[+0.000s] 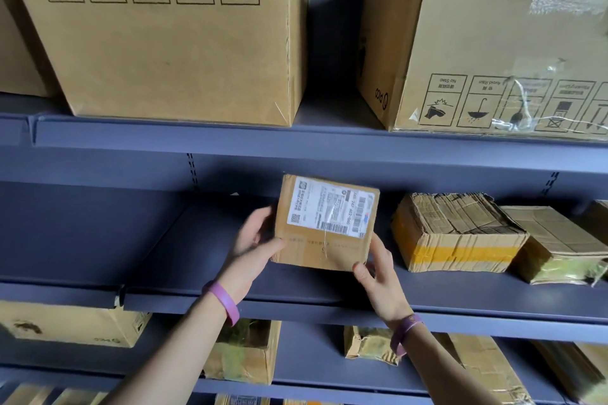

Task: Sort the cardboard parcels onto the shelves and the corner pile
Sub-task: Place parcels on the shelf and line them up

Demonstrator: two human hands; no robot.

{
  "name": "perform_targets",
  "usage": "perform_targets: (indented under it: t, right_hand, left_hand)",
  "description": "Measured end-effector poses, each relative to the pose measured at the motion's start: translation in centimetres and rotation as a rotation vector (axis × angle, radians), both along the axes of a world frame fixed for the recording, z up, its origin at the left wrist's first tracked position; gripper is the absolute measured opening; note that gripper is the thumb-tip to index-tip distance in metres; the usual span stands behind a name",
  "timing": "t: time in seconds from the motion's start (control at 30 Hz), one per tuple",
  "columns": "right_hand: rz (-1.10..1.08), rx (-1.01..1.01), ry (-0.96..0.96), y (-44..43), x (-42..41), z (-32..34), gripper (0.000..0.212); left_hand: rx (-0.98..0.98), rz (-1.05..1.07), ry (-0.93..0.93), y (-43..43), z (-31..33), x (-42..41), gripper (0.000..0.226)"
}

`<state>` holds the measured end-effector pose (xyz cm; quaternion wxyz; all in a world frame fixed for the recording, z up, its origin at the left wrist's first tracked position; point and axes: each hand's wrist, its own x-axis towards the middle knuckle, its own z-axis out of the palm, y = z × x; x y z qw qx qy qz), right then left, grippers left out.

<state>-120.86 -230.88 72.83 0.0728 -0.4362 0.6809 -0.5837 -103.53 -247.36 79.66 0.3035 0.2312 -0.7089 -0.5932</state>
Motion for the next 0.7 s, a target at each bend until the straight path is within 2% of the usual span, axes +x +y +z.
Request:
perform_targets:
  t: [0.1,0.17,0.2,0.23,0.27,0.37,0.43,0.5,0.57,0.7]
  right_hand:
    - [-0.049,0.016,-0.027,-0.1,0.1,-0.3,0.069]
    - [-0.07,0.027,-0.031,-0.1,0.0,-0.4,0.061]
    - [-0.071,0.023,-0.029,-0.1,0.0,-0.4,0.058]
    - [-0.071,0.021,-0.029,-0.1,0.1,-0.3,0.055]
    - [-0.075,0.011,-0.03,-0.1,0.1,-0.3,0.054]
    - [-0.06,-0.007,-0.026,-0.1,0.2,-0.4,0.07]
    - [-0.034,-0.011,-0.039,0.1,0.4,-0.4,0.078]
    - [-0.01,-0.026,-0.088,0.2,0.7,-0.2,0.09]
    - [0.006,-0.05,-0.094,0.2,0.9,0.0,0.084]
    - [-0.018,0.008,-0.106,0.0,1.0,0.3,0.065]
  left_hand:
    - [-0.04,0.02,-0.025,-0.1,0.3,0.2,0.05]
    - [-0.046,0.028,-0.017,-0.4,0.7,0.2,0.03]
    - [-0.035,0.021,-0.014,-0.4,1.1,0.2,0.028]
    - [-0.007,0.011,-0.014,-0.6,1.5,0.1,0.036]
    - [0.03,-0.001,-0.005,-0.8,1.6,-0.1,0.043]
    - [0.112,0.043,0.059,-0.3,1.7,-0.3,0.05]
    - [0.128,0.077,0.068,-0.1,1.5,-0.1,0.065]
    - [0.084,0.067,0.047,-0.2,1.1,0.1,0.06]
    - [0.074,0.035,0.037,-0.3,0.6,0.1,0.044]
    - [0.066,-0.009,0.011,-0.7,-0.9,0.1,0.043]
